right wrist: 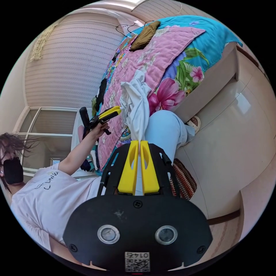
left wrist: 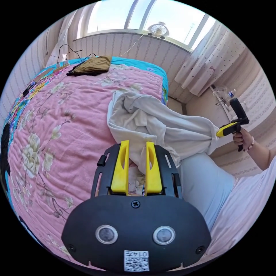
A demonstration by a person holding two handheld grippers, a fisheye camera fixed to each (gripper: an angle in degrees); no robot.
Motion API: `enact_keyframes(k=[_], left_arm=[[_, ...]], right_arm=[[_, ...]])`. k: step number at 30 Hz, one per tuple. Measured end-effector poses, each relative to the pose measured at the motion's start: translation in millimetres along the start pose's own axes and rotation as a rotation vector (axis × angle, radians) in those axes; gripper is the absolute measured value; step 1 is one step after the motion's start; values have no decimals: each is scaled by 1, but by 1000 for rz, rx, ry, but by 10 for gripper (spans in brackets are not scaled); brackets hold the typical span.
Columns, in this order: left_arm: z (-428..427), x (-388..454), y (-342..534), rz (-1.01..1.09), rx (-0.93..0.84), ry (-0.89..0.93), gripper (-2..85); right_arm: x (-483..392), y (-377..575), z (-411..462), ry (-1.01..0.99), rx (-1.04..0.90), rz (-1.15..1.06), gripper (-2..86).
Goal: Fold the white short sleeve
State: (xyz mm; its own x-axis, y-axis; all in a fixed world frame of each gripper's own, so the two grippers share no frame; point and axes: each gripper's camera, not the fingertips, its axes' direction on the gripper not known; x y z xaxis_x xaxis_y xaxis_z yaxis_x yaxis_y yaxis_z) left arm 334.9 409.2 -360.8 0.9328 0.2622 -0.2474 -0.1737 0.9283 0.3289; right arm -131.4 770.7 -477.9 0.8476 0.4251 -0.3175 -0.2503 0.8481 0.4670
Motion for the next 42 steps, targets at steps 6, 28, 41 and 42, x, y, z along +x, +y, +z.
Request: enact_keyframes(k=[6,28,41,42], left_arm=[[-25,31,0,94,-11,-5,98],[-397,3,196,-538,736,-109,-5],[-670,151,352,-383,1214,-434,-9],[-680,141,351,-417,1194,-482,-9]], right_arm=[[0,-18,3,-6,-10,2,3],[-119,-123,-60,-86,242,-343,2],[-349,-195,-42,-394,152,-922,2],[-369,-210,-32,-382,139,-946,2]])
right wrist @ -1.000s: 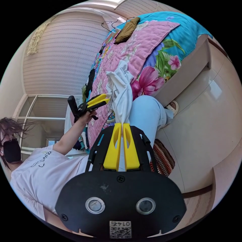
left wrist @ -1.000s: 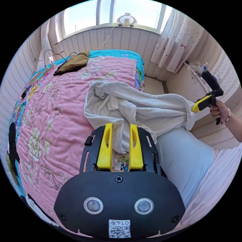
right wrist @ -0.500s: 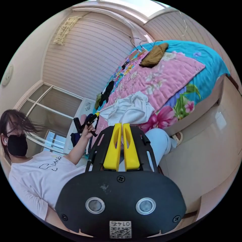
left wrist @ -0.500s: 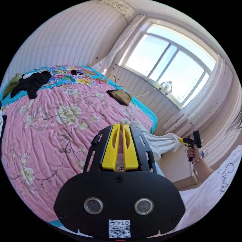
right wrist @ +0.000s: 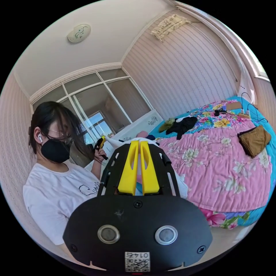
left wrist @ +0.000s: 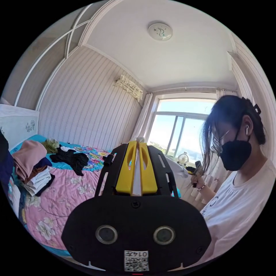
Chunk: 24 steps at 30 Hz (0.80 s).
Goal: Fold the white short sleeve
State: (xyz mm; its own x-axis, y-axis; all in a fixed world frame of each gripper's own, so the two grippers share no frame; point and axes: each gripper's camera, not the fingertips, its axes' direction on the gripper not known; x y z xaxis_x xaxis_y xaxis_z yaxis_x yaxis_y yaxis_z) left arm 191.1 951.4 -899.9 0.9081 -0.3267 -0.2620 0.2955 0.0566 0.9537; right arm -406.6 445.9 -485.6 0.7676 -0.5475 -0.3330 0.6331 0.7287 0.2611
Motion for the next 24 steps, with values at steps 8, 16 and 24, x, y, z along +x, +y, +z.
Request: enact_keyframes(k=[8,16,24], left_arm=[[164,-84,-103,131,-326,-413,-8],[106,-59,-214,94,106,-273,-9],[97,-128,-34,-77,-269,-264,-10]], right_arm=[[140,-195,149,324,-197,148,1],[41,-359,117,61,315,-99,1],[158,-238,201,56,47,150,1]])
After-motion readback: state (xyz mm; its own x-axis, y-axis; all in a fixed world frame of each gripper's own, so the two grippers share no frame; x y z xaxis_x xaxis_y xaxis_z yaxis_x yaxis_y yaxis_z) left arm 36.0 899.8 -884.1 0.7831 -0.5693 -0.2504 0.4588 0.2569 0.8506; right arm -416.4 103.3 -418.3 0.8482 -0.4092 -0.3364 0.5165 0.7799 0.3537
